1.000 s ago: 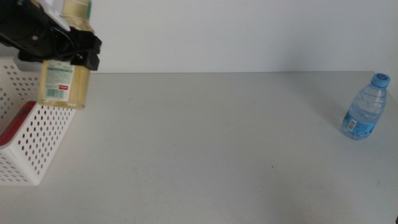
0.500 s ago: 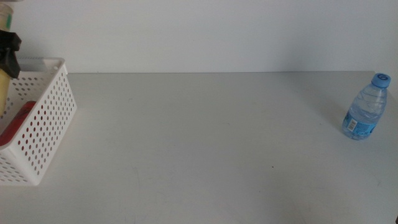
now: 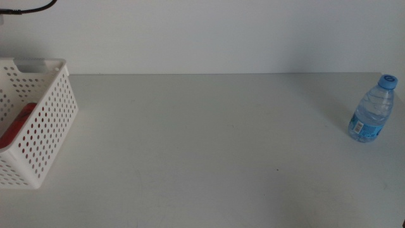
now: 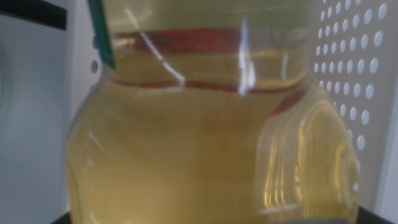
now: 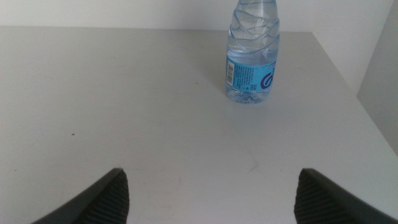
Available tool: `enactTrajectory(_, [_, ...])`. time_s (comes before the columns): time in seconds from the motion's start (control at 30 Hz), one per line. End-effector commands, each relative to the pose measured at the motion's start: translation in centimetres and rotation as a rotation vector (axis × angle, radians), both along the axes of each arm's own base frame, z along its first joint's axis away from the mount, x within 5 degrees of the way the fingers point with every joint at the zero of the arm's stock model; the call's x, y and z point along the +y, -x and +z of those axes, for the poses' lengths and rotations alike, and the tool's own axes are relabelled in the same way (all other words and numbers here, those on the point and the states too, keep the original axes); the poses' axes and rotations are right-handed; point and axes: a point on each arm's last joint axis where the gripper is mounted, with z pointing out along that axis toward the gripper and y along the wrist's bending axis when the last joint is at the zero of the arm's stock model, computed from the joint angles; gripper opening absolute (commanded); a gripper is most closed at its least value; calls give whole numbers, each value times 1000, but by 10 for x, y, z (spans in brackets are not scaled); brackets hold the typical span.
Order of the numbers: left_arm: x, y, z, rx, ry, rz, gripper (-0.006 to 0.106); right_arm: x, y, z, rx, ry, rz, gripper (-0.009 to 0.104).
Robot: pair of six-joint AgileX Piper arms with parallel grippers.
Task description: Use arms to grab the bottles and put them into the dustbin to the left of the table.
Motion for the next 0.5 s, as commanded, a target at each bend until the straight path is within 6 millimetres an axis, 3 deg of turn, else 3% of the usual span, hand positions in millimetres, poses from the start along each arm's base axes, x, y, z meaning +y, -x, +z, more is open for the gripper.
enactTrajectory(0.0, [-3, 9, 20, -15, -5, 1, -2, -1, 0, 11, -101, 13, -9, 69])
enactTrajectory(0.23, [0, 0, -24, 111, 37, 1, -2, -1, 0, 11, -101, 13, -9, 69])
enactTrajectory(0.47, [-1, -14, -50, 144, 107, 3, 3, -1, 0, 11, -101, 13, -9, 69])
